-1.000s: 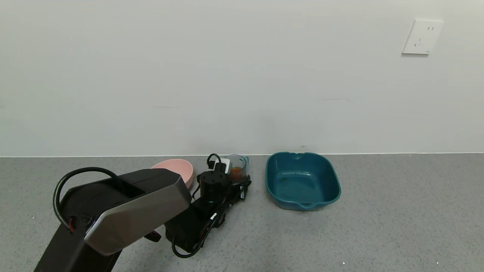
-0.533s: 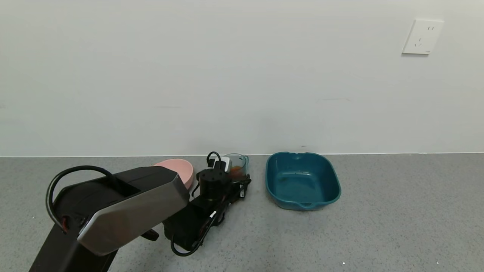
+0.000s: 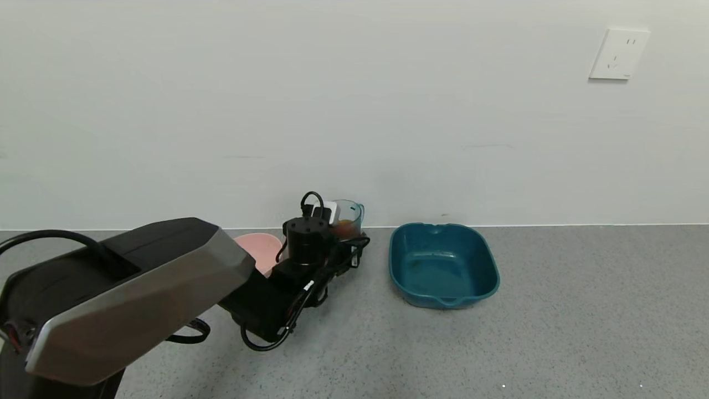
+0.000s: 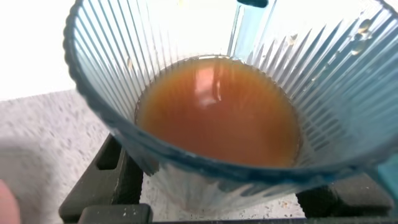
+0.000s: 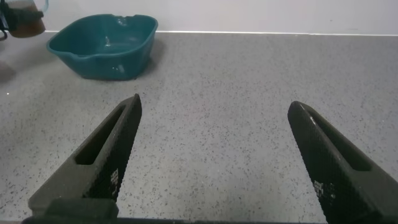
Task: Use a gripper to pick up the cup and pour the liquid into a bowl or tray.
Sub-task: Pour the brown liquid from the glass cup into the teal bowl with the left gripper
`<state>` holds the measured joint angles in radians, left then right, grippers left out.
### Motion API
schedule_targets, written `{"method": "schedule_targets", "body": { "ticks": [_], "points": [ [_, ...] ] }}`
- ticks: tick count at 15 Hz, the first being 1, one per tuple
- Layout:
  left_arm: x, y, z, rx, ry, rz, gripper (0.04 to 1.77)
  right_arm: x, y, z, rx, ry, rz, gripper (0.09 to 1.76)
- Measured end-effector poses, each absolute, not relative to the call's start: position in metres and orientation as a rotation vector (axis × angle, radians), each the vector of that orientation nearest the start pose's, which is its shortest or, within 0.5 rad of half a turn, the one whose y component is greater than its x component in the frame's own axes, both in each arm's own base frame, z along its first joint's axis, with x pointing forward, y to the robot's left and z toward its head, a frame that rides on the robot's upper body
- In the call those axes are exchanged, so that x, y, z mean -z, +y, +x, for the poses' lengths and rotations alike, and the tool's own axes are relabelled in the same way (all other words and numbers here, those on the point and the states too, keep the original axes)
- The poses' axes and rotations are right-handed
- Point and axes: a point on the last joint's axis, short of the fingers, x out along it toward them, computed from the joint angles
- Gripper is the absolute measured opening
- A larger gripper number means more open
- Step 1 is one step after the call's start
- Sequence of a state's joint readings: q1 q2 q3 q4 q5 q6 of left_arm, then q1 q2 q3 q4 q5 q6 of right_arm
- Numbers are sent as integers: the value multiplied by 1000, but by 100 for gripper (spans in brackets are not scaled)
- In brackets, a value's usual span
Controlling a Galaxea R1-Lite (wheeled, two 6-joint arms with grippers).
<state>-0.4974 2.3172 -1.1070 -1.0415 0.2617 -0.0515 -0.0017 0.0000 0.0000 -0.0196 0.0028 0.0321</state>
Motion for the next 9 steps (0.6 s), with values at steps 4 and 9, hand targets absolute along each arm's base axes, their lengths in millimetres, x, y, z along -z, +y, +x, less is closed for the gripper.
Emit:
{"method": "schedule_targets", "body": {
  "ticks": [4, 9],
  "points": [
    [-88, -209, 390, 233, 145, 45, 132, -77, 0, -23, -1, -19, 32, 171],
    [-110, -220, 386, 262, 135, 110, 132, -77, 0, -23, -1, -19, 32, 171]
  ]
}}
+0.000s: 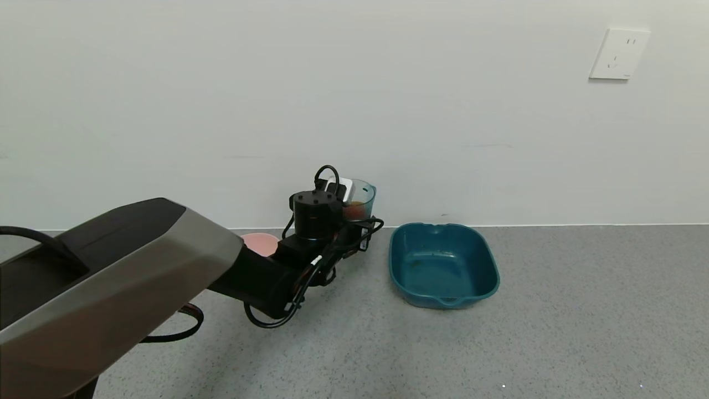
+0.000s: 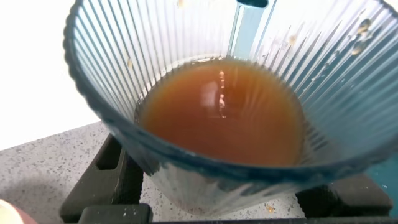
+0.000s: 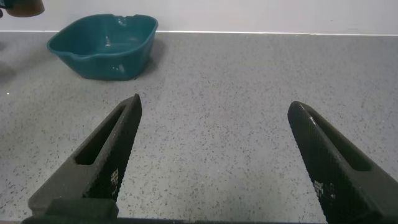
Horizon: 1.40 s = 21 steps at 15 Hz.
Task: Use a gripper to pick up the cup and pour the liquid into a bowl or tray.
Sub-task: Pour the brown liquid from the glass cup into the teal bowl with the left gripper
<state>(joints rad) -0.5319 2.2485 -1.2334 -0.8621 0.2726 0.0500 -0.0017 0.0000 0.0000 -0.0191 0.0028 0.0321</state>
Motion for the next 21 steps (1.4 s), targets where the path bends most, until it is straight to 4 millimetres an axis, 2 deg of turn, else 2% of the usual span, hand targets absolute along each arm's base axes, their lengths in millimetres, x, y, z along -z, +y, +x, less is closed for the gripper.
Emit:
{"method": "schedule_targets", "body": {
  "ticks": [4, 11, 21],
  "points": [
    [-121, -230, 384, 268, 111, 162, 132, -77, 0, -23, -1, -19, 32, 171],
    [-118, -248, 377, 323, 99, 349, 132, -77, 0, -23, -1, -19, 32, 171],
    [-128, -277, 364, 362, 95, 472, 132, -77, 0, -23, -1, -19, 32, 171]
  ]
}}
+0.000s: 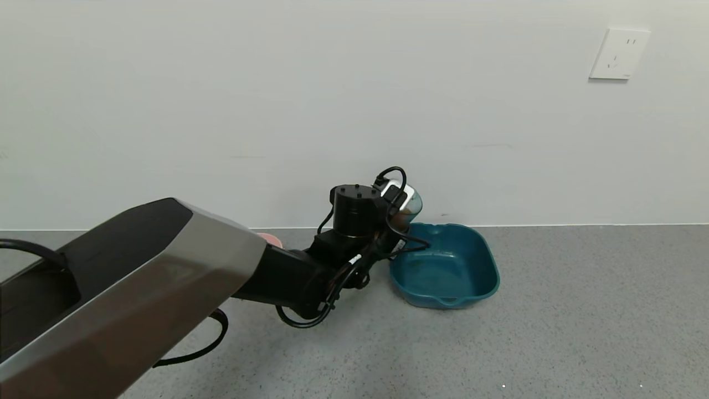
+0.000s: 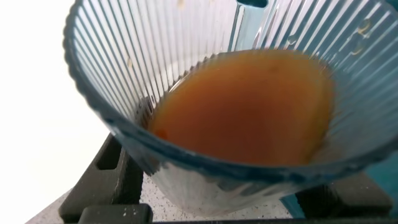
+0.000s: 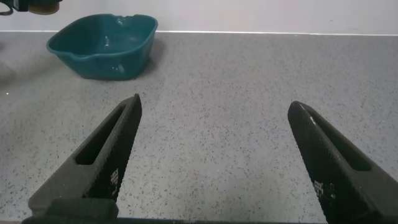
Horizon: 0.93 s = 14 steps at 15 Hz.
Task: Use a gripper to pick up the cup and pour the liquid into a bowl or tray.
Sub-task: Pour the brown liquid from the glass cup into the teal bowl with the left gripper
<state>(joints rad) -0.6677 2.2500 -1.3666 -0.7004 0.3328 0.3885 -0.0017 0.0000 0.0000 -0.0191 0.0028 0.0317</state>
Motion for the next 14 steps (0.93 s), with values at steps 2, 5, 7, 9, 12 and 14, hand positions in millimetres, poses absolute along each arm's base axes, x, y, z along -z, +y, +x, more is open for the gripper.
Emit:
{"method": "schedule_targets", "body": {
  "ticks": [2, 5, 7, 9, 12, 14],
  "points": [
    [-128, -282, 361, 365, 102, 493, 132, -77, 0, -23, -1, -20, 32, 171],
    [-131, -286, 360, 366, 96, 523, 132, -77, 0, -23, -1, -20, 32, 171],
    [-132, -288, 360, 367, 86, 545, 131, -77, 0, -23, -1, -20, 32, 171],
    [-131, -290, 358, 369, 84, 562, 131, -77, 0, -23, -1, -19, 32, 171],
    [-127, -291, 357, 378, 100, 597, 131, -77, 0, -23, -1, -20, 32, 171],
    [-125, -293, 355, 384, 102, 613, 131, -77, 0, -23, -1, -19, 32, 171]
  ]
}}
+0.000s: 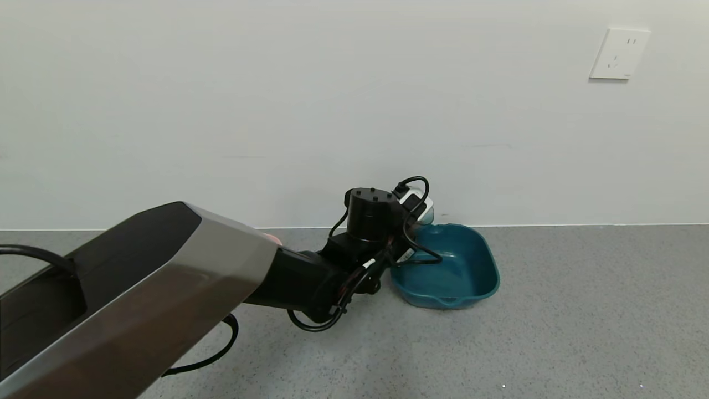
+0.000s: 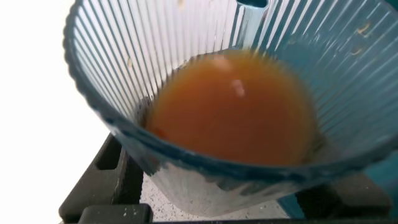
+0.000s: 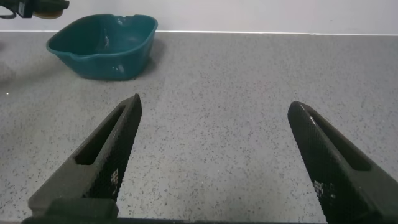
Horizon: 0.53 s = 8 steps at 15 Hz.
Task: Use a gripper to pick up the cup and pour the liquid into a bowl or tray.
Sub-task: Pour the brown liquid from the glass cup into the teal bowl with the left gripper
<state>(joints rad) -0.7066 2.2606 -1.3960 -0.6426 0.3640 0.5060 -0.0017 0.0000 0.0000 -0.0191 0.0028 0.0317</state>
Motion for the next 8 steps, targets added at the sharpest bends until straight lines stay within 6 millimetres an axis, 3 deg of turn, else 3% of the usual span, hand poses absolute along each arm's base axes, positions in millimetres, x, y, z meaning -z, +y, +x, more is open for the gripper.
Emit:
{"method": "schedule_targets", "body": {
  "ticks": [8],
  "points": [
    [-114, -294, 357, 364, 117, 704, 131, -77, 0, -23, -1, -20, 32, 171]
  ]
}}
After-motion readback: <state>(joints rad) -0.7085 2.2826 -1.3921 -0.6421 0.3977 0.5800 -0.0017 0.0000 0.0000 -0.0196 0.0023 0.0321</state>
